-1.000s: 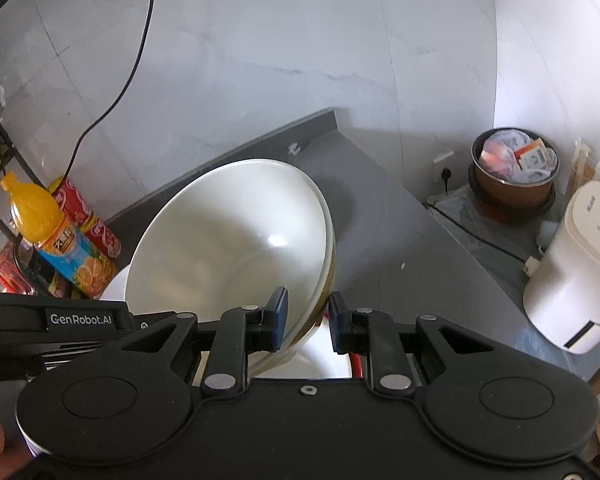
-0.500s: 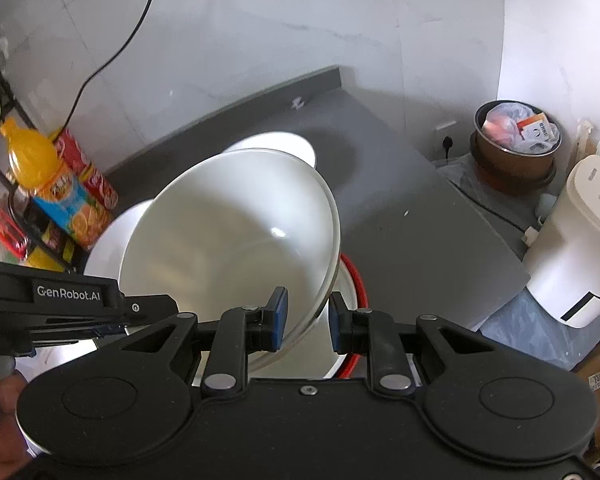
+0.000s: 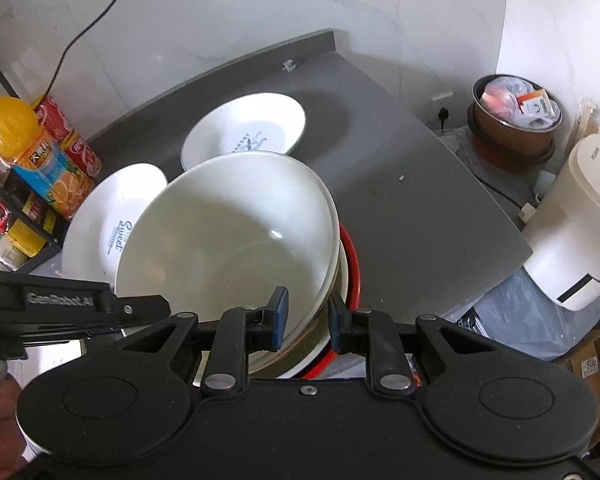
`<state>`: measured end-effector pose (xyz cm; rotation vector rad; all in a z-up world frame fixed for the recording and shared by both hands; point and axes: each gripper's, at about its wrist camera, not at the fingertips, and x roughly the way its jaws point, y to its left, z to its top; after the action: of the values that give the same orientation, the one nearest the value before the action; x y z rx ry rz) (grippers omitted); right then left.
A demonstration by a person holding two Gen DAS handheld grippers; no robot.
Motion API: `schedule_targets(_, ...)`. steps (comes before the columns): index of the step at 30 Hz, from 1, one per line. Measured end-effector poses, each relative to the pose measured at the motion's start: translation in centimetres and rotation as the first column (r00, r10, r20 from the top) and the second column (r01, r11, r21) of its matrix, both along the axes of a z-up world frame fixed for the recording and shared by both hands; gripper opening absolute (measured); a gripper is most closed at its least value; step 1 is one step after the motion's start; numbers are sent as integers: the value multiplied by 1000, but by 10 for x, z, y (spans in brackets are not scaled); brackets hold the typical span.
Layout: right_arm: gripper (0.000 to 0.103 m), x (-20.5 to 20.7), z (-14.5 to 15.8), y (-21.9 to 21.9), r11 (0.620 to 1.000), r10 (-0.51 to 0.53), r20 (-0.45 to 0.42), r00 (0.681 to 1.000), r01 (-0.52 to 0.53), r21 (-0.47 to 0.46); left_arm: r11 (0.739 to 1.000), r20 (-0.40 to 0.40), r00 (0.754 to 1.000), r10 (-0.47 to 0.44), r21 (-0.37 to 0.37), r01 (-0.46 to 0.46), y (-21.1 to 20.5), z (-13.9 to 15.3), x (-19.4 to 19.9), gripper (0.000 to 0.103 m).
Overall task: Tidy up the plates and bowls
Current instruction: 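Carry the small bowl with both grippers and lower it into the large cream bowl, then open both grippers and withdraw them from the bowl stack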
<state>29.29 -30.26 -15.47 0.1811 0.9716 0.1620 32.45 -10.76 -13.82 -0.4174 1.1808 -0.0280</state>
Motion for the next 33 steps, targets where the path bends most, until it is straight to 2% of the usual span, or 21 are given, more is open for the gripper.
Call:
schedule_targets(5, 21, 1, 0, 2, 1000, -10, 8, 1000, 10, -23, 999, -1, 1000, -2, 48, 2, -1, 4, 0, 17)
schedule_targets(9, 21, 2, 0, 1, 1000, -13, 4, 1000, 13, -23, 999, 20, 1000, 3, 35, -4, 6, 10, -4, 19)
schedule_targets(14, 26, -5, 12, -1, 1000, -30, 27, 999, 30, -8, 999, 29, 1000, 9, 39, -10, 18, 17, -12, 27)
schedule_targets(19, 29, -17, 32, 6, 998, -51, 89, 995, 53, -16, 997, 57, 997, 50, 52, -53, 39, 29, -25, 53)
schedule_targets(21, 29, -23, 38, 11, 998, -58, 115, 992, 61, -28, 997, 79, 995, 60, 53, -64, 49, 34, -32, 56)
schedule_targets(25, 28, -32, 31, 23, 998, -52, 106, 993, 55, -29, 997, 95, 993, 71, 36, -74, 69, 40, -49, 58)
schedule_targets(29, 27, -35, 22, 28, 993, -101, 83, 991, 105, -53, 996, 109, 991, 72, 52, -78, 91, 45, -70, 58)
schedule_targets(33, 28, -44, 27, 39, 991, -121, 85, 989, 126, -50, 992, 110, 986, 122, 5, -123, 121, 49, -91, 59)
